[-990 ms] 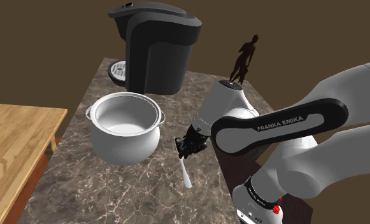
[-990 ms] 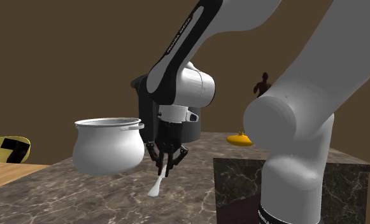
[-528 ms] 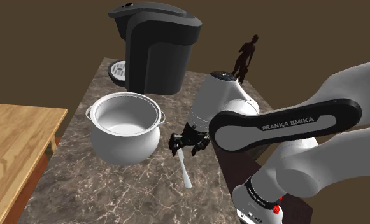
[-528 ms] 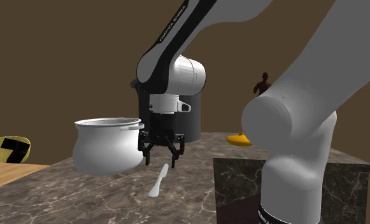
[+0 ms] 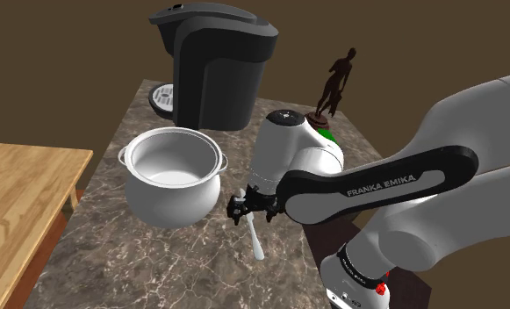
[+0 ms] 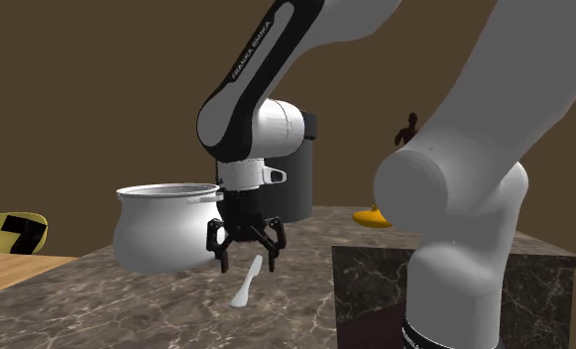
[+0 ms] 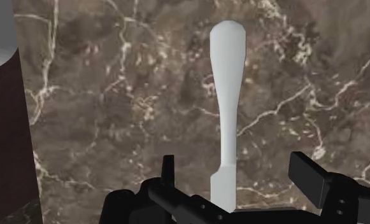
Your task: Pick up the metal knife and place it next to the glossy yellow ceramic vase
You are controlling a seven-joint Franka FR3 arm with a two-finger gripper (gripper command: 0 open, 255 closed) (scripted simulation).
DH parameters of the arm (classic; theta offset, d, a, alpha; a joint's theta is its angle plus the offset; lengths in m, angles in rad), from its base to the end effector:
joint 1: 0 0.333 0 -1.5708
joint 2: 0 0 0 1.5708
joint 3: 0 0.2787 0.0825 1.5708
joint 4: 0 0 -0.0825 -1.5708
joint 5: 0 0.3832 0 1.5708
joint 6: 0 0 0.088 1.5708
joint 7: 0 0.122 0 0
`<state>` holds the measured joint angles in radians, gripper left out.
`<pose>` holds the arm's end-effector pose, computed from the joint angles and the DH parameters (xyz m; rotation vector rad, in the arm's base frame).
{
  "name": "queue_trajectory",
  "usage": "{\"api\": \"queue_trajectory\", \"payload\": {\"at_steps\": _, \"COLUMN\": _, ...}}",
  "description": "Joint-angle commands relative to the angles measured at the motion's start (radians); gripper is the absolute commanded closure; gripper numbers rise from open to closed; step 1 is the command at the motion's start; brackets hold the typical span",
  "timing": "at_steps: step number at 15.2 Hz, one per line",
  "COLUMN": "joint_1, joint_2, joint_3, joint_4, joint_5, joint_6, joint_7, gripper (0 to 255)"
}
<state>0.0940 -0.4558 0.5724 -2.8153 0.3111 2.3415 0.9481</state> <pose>0.3011 0.2024 0.2597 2.9635 -0.8575 -0.0317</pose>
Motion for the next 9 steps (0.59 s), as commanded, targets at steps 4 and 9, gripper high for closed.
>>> {"api": "queue_trajectory", "payload": {"at_steps": 4, "joint_1": -0.002, "joint_2": 0.019, "joint_3": 0.009, "joint_4": -0.010, "joint_5": 0.000, "joint_6": 0.029, "joint_7": 0.004, "gripper": 0}}
{"api": "queue_trajectory", "payload": {"at_steps": 9, "joint_1": -0.002, "joint_2": 0.019, "joint_3": 0.009, "joint_4": -0.010, "joint_5": 0.000, "joint_6": 0.029, "joint_7": 0.004, "gripper": 255}}
